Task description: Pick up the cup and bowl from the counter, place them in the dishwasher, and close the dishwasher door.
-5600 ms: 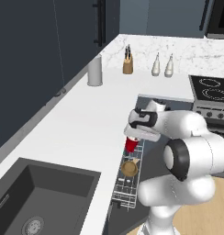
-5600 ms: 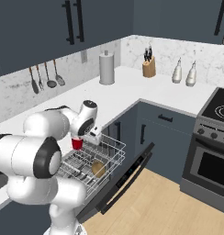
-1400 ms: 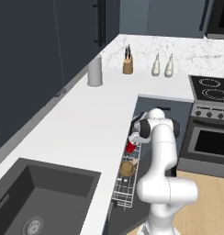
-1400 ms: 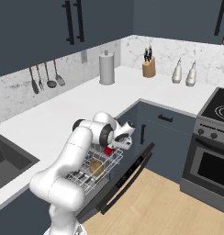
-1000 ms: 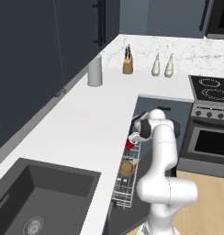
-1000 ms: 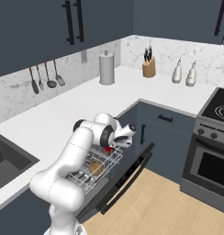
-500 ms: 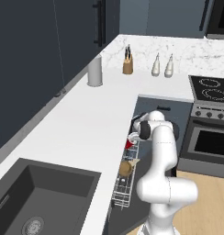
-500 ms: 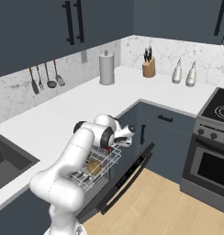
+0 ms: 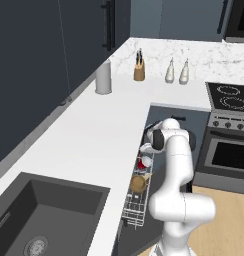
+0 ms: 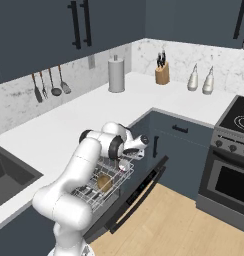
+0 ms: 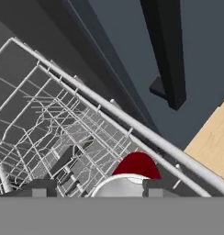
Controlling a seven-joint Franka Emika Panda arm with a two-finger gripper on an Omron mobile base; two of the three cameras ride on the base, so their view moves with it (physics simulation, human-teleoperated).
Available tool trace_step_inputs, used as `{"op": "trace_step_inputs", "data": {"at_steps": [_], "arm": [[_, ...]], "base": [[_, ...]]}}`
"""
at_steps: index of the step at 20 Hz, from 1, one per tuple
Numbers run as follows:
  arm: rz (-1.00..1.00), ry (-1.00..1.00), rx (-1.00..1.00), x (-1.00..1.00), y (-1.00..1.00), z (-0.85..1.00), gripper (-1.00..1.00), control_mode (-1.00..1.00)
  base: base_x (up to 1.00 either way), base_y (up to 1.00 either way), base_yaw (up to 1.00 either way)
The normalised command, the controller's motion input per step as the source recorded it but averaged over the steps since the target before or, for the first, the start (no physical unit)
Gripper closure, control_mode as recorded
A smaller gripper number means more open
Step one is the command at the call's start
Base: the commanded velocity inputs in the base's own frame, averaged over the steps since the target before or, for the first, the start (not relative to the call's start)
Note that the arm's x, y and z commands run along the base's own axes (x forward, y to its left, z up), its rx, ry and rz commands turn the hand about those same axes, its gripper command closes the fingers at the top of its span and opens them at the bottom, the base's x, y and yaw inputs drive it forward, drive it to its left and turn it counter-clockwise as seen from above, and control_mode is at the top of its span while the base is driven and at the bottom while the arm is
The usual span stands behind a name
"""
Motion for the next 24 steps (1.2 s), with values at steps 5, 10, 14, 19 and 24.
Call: {"op": "trace_step_inputs", "data": {"at_steps": [5, 10, 14, 19, 24], "arm": [[-0.17, 0.00, 0.02, -0.78, -0.43, 0.89, -1.00, -1.00], [-0.19, 0.00, 0.00, -1.00, -0.45, 0.90, -1.00, -1.00], [-0.24, 0.02, 0.01, -0.99, -0.48, 0.93, -1.00, -1.00], [-0.25, 0.08, 0.10, -0.87, -0.60, 0.73, -1.00, -1.00], [-0.24, 0.07, 0.09, -0.76, -0.52, 0.50, -1.00, -1.00]], "base": [[0.00, 0.00, 0.00], [0.00, 0.00, 0.00], [0.00, 0.00, 0.00], [0.00, 0.00, 0.00], [0.00, 0.00, 0.00]]}}
